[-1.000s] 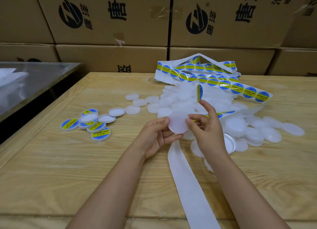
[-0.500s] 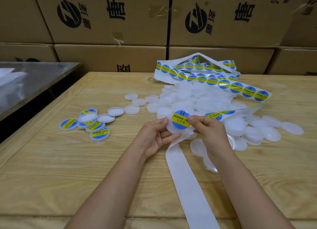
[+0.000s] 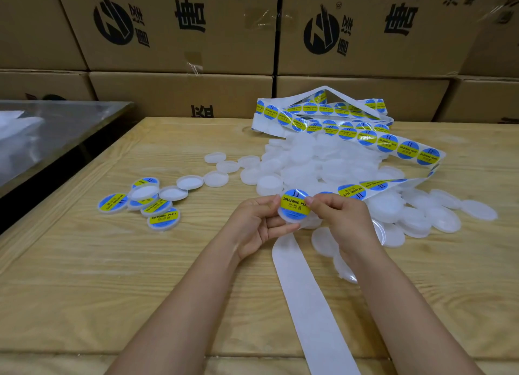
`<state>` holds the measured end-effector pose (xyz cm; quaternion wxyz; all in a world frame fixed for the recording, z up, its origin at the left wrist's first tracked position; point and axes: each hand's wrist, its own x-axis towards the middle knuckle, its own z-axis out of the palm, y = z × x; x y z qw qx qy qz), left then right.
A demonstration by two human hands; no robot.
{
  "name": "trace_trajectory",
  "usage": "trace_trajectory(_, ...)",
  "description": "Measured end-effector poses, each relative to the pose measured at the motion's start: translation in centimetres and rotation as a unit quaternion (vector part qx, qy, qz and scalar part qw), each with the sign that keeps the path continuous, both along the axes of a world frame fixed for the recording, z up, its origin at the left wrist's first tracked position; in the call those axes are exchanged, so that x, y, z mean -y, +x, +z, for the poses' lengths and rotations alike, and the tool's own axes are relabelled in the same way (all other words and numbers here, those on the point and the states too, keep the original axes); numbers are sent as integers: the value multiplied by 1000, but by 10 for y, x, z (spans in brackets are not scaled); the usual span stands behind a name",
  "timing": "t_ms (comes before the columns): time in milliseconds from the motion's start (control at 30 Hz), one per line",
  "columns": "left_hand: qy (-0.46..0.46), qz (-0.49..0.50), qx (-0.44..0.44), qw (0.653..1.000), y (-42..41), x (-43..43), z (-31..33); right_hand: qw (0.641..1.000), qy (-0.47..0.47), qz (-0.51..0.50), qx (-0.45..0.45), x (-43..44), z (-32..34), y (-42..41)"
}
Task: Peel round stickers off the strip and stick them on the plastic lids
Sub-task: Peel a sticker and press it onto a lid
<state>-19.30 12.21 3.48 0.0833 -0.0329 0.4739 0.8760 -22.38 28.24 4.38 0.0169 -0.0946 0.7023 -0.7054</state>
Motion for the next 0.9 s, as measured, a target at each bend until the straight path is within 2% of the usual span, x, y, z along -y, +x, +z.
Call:
trace_trajectory(567, -23, 2, -27, 999, -1, -1, -3, 999, 26, -27, -13, 1, -3, -1)
trace_trajectory(900, -33, 11, -37, 999, -1, -3, -4, 991, 93, -75, -60, 5, -4, 0)
